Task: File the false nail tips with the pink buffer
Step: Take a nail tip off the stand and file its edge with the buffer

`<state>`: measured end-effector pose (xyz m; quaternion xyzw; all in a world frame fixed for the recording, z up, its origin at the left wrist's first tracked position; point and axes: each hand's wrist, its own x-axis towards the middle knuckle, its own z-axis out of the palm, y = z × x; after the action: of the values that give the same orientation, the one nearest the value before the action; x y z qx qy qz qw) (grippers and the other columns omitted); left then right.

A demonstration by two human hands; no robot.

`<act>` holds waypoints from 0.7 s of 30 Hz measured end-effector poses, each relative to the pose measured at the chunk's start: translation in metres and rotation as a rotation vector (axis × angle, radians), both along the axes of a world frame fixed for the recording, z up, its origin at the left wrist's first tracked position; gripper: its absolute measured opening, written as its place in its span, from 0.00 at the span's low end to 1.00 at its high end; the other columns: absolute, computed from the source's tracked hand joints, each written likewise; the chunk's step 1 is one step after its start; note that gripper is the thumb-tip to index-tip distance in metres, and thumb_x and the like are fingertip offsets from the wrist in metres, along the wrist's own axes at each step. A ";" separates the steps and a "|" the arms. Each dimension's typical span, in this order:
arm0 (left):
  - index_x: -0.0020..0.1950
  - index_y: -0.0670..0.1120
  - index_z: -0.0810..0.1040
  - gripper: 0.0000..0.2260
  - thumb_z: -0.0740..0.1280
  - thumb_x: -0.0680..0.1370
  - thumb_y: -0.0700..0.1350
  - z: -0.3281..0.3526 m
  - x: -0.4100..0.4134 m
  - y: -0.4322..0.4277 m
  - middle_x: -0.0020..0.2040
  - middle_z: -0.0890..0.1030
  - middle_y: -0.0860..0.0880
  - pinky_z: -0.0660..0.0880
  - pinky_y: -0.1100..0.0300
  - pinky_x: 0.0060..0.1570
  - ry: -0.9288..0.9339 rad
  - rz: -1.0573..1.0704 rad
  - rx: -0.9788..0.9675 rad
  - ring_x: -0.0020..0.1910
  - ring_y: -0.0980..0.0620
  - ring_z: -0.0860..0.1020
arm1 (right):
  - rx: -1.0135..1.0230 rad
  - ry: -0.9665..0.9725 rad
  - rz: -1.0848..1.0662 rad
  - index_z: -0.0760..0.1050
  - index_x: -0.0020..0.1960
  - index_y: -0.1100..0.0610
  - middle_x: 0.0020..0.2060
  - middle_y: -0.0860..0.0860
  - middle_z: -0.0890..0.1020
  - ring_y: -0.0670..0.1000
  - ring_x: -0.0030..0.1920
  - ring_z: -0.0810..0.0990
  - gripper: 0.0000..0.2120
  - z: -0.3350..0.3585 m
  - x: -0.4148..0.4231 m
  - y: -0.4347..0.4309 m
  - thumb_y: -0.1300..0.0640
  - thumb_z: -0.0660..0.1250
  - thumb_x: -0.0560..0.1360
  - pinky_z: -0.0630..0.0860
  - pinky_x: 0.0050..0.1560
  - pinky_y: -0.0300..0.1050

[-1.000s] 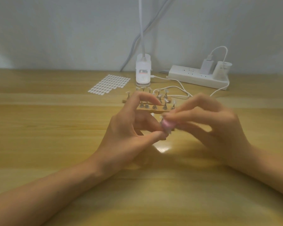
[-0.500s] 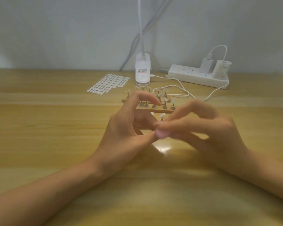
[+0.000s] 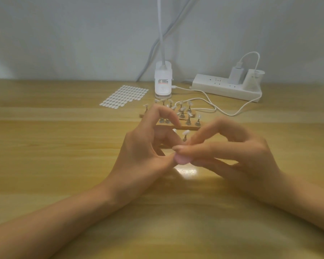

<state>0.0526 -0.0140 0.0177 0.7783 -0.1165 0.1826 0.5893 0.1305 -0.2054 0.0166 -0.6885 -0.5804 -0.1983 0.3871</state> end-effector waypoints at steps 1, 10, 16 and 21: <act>0.54 0.52 0.70 0.18 0.76 0.71 0.49 0.000 0.000 0.000 0.38 0.85 0.52 0.73 0.60 0.33 0.011 0.002 -0.002 0.37 0.55 0.84 | 0.004 -0.005 -0.009 0.81 0.59 0.57 0.48 0.52 0.80 0.49 0.50 0.82 0.11 0.000 0.000 0.000 0.61 0.72 0.77 0.78 0.55 0.45; 0.52 0.52 0.68 0.19 0.77 0.72 0.46 0.001 -0.001 -0.001 0.38 0.86 0.51 0.73 0.65 0.31 -0.029 0.035 0.018 0.39 0.52 0.86 | 0.030 -0.001 -0.062 0.80 0.59 0.58 0.48 0.54 0.81 0.51 0.49 0.83 0.12 0.001 0.006 -0.001 0.63 0.71 0.77 0.79 0.51 0.48; 0.50 0.53 0.69 0.18 0.77 0.70 0.48 0.001 0.000 0.000 0.38 0.86 0.50 0.77 0.56 0.34 -0.001 0.033 -0.029 0.39 0.51 0.85 | 0.043 0.012 -0.065 0.80 0.59 0.59 0.48 0.53 0.81 0.49 0.50 0.83 0.12 0.001 0.008 -0.001 0.64 0.72 0.76 0.79 0.53 0.45; 0.50 0.52 0.70 0.18 0.77 0.68 0.49 0.000 0.001 0.001 0.36 0.84 0.51 0.81 0.49 0.40 0.015 0.031 -0.046 0.39 0.51 0.85 | 0.027 0.017 -0.005 0.81 0.59 0.57 0.49 0.51 0.80 0.48 0.50 0.82 0.11 0.000 0.005 0.001 0.63 0.72 0.77 0.78 0.54 0.44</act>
<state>0.0541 -0.0130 0.0177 0.7677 -0.0958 0.1885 0.6049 0.1351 -0.2045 0.0167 -0.6861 -0.5728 -0.2013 0.4008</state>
